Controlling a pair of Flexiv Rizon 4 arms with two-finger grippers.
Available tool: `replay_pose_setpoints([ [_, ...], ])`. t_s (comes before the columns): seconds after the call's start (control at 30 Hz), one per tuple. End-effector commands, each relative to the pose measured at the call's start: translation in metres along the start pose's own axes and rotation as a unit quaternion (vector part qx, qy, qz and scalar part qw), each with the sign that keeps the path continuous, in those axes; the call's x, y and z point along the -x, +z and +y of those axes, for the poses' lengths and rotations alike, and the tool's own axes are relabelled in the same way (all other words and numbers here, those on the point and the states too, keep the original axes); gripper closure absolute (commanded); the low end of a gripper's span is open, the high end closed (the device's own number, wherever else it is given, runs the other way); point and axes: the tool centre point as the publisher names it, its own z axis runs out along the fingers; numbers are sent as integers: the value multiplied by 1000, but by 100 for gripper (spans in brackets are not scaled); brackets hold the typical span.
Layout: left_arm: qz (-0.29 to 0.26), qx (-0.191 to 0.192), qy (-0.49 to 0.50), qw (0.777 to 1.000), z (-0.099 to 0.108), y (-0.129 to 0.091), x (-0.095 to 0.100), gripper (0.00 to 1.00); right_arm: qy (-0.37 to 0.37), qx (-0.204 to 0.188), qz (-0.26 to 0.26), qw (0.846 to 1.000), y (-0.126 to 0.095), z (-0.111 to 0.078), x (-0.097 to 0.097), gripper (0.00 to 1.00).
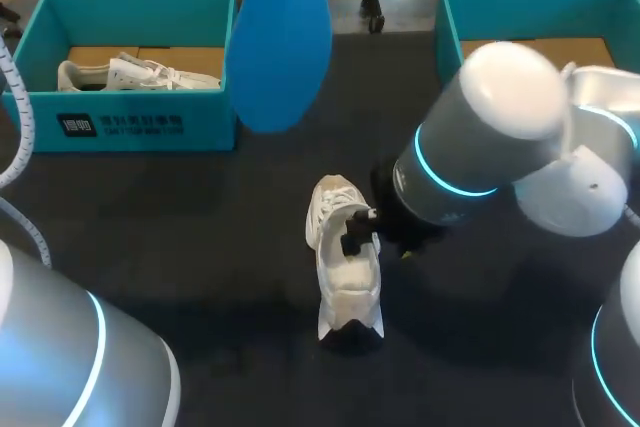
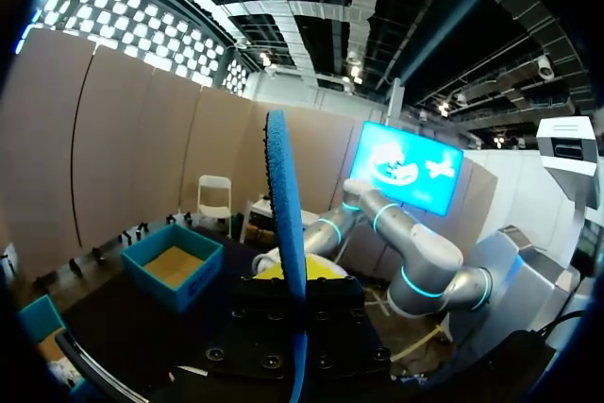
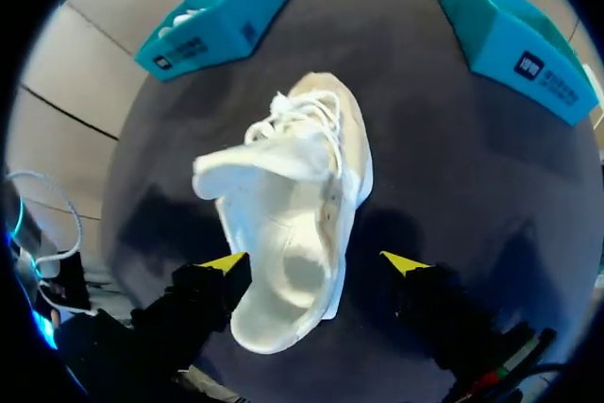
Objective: Take the shoe out of the shoebox, open the shoe tongue, remove and reinsert the insole, then place the shoe into the shoebox
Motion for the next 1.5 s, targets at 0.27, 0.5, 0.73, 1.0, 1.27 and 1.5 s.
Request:
replay_pose_setpoints([
  [0.27, 0, 1, 0, 1000, -1, 1, 0, 100, -57, 51, 67, 995, -57, 0, 20, 0],
  [0.5, 0, 1, 0, 1000, -1, 1, 0, 100, -56, 41, 102, 992, -48, 5, 19, 0],
  [0.73, 0, 1, 0, 1000, -1, 1, 0, 100, -21, 68, 168, 983, -79, 40, 30, 0],
  [1.0, 0, 1, 0, 1000, -1, 1, 0, 100, -16, 57, 216, 975, -100, 49, 32, 0],
  [1.27, 0, 1, 0, 1000, -1, 1, 0, 100, -13, 53, 220, 974, -99, 51, 32, 0],
  [1.5, 0, 1, 0, 1000, -1, 1, 0, 100, -4, 50, 300, 953, -94, 65, 29, 0],
])
